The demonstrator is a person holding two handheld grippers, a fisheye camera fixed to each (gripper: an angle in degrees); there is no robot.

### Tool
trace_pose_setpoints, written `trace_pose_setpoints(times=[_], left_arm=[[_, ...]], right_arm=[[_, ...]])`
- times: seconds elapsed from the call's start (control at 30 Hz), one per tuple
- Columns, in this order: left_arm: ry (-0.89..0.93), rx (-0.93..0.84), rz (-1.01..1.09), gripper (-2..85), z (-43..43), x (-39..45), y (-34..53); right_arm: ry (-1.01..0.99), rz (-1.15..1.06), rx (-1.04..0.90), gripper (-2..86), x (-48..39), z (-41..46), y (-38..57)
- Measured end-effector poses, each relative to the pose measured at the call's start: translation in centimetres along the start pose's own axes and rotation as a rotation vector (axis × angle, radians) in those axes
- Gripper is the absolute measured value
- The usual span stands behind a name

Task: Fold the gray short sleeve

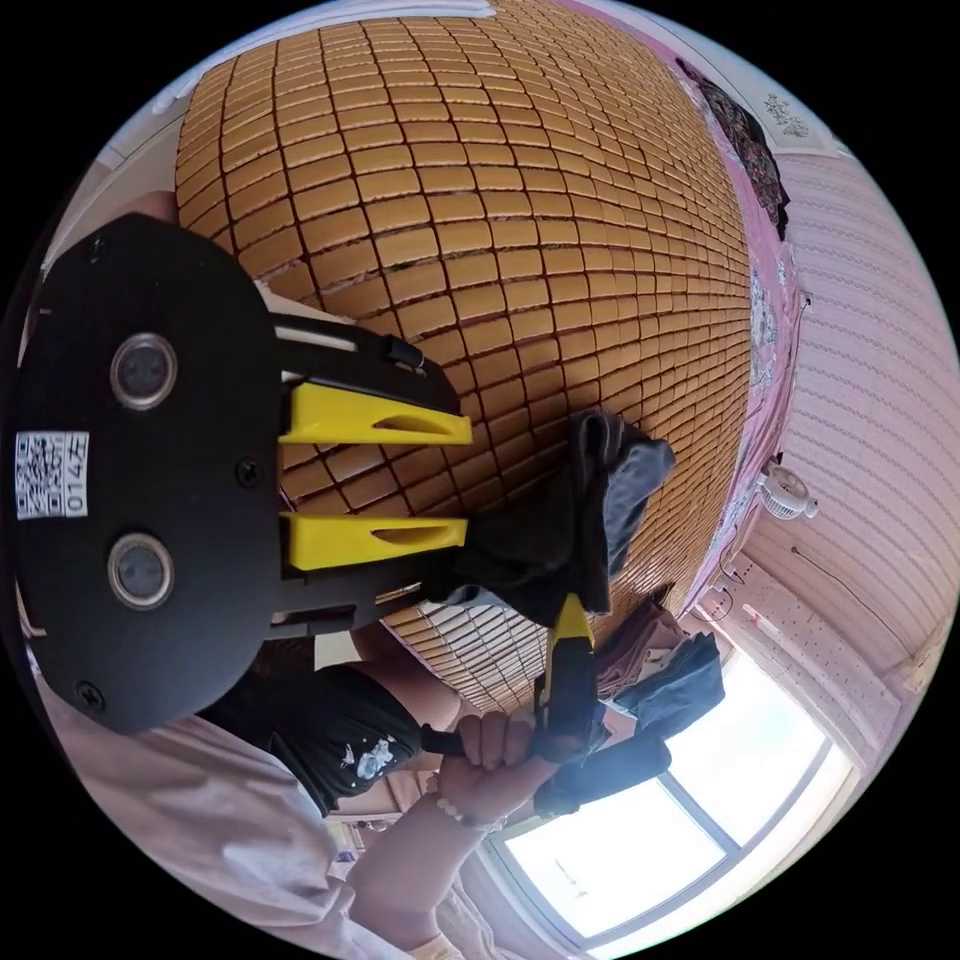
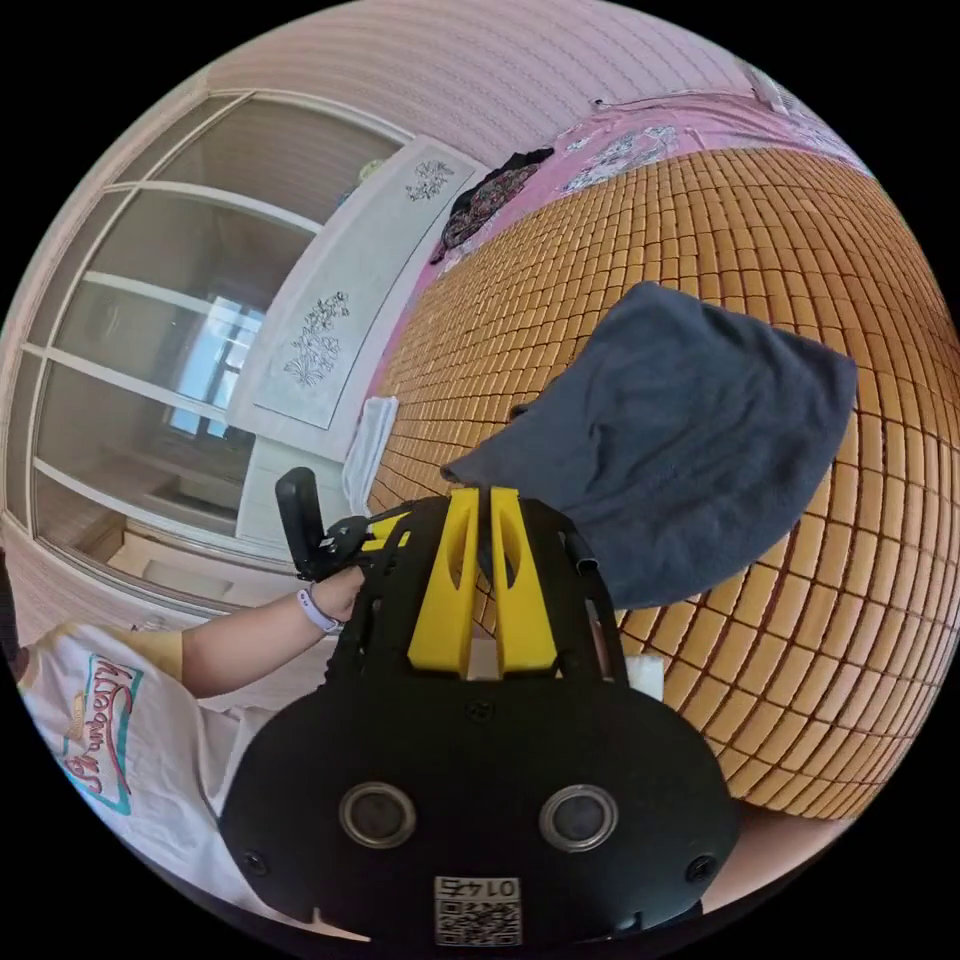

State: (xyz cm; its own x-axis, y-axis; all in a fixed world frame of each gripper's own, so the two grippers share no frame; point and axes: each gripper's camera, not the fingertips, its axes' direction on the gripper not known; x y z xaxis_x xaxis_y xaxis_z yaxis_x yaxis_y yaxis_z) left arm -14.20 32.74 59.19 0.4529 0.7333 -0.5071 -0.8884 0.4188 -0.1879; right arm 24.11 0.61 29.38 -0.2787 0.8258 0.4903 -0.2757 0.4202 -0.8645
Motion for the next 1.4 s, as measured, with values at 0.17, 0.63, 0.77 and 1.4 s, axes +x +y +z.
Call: trace_pose_setpoints(times=[0.17, 0.63, 0.77, 1.4], left_arm=[[0.032, 0.0, 0.061, 11.1, -1.2, 1.4, -0.8], [-0.161, -0.118, -0.098, 7.9, -1.5, -0.7, -0.7], [-0.176, -0.145, -0.024, 5.8, -1.4, 0.0, -0.5], [-0.077, 0.265, -0.009, -0.8, -21.8, -0.4, 0.2]], right_arm=[[-0.067, 0.097, 0.183, 0.9, 3.1, -6.2, 2.4], [0.518, 0.261, 0.22, 4.5, 5.5, -10.1, 8.1], [0.635, 0.182, 0.213, 9.0, 4.7, -7.6, 6.5], [0.582, -0.009, 0.347, -0.7, -0.5, -13.4, 3.2]])
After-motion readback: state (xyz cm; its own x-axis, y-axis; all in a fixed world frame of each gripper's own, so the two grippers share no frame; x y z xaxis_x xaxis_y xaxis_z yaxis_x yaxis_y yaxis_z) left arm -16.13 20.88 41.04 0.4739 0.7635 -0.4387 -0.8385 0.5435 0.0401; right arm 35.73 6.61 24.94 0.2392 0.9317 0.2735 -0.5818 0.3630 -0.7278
